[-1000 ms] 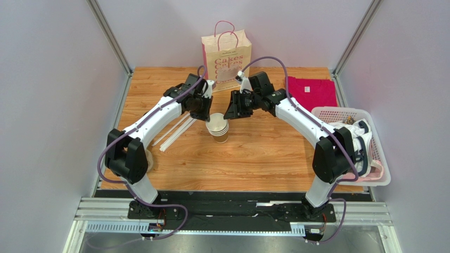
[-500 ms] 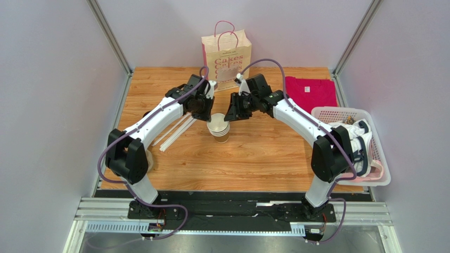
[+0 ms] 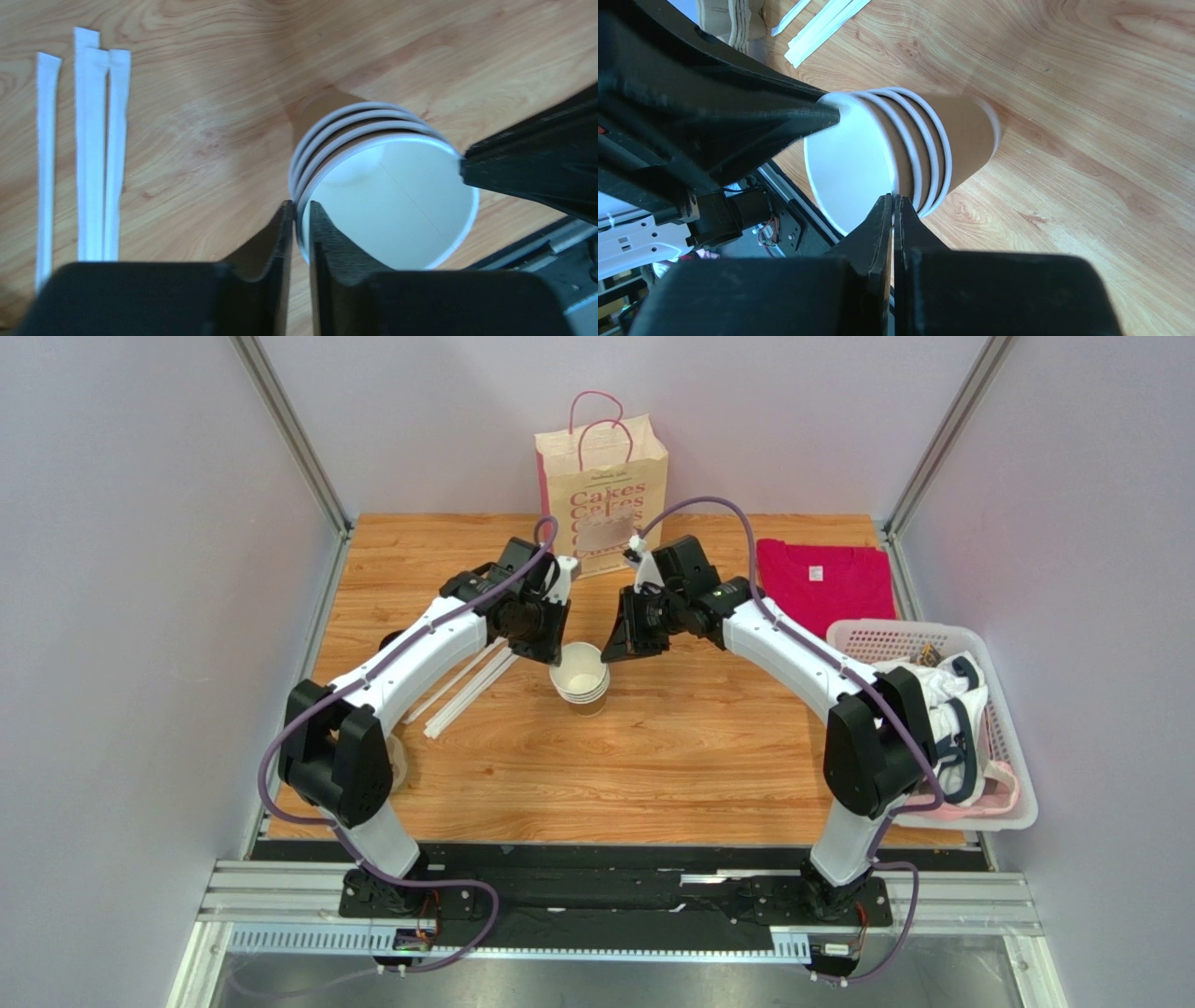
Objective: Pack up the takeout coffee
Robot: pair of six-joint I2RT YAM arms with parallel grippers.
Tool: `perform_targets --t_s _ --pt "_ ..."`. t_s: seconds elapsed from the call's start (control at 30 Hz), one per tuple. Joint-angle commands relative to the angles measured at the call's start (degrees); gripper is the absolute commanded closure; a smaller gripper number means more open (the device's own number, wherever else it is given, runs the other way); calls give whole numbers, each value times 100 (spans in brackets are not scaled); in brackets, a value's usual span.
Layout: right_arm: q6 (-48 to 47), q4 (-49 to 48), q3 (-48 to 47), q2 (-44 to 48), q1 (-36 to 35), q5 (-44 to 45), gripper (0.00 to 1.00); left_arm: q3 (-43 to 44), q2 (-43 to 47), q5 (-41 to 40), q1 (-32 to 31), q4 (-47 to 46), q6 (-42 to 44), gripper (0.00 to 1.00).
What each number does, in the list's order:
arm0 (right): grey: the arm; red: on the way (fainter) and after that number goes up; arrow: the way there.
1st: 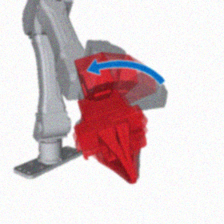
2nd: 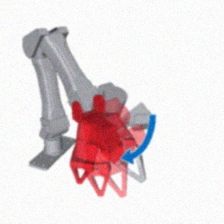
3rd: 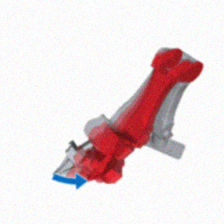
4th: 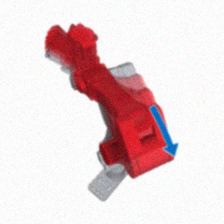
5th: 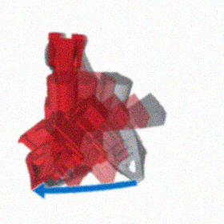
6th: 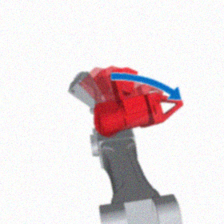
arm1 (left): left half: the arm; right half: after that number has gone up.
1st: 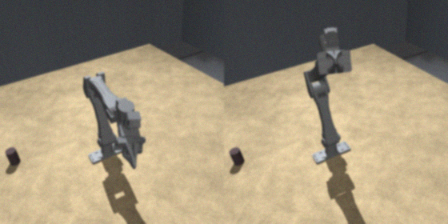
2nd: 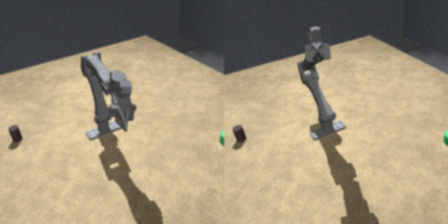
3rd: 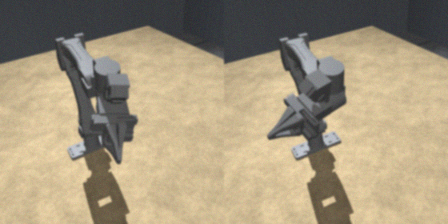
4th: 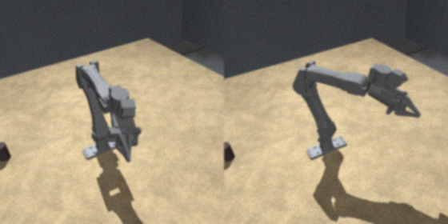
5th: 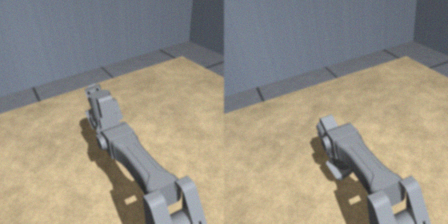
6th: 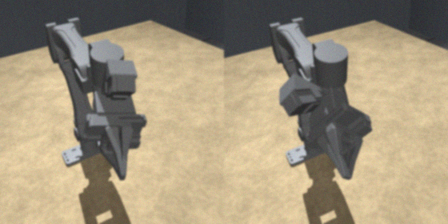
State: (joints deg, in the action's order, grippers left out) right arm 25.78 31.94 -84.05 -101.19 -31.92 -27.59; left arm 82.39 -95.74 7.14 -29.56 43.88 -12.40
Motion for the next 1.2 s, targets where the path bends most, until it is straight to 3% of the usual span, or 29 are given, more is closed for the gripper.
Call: perform_targets --t_s 0.0,0.1,0.17,0.7,0.87,0.9,1.0,1.17 --pt "181 -364 143 240 45 -395 100 -126 599 841 38 -125 300 60" --pt "226 -417 222 327 90 -518 100 -302 837 1114 187 -178 309 41" --pt "234 -470 249 336 98 -580 100 -320 891 1194 258 -169 309 39" --pt "771 -1041 574 222 318 -1644 100 -259 531 1220 275 -222 247 43" --pt "51 -383 372 222 301 -848 100 -582 486 1676 389 -494 310 40" --pt "-28 -277 346 231 301 -705 93 -679 504 1834 442 -651 230 40" --pt "-161 -136 459 266 309 -414 86 -1294 714 2458 583 -1325 -208 40" --pt "-406 -48 618 38 301 -133 91 -2112 935 2644 645 -1988 -790 44"
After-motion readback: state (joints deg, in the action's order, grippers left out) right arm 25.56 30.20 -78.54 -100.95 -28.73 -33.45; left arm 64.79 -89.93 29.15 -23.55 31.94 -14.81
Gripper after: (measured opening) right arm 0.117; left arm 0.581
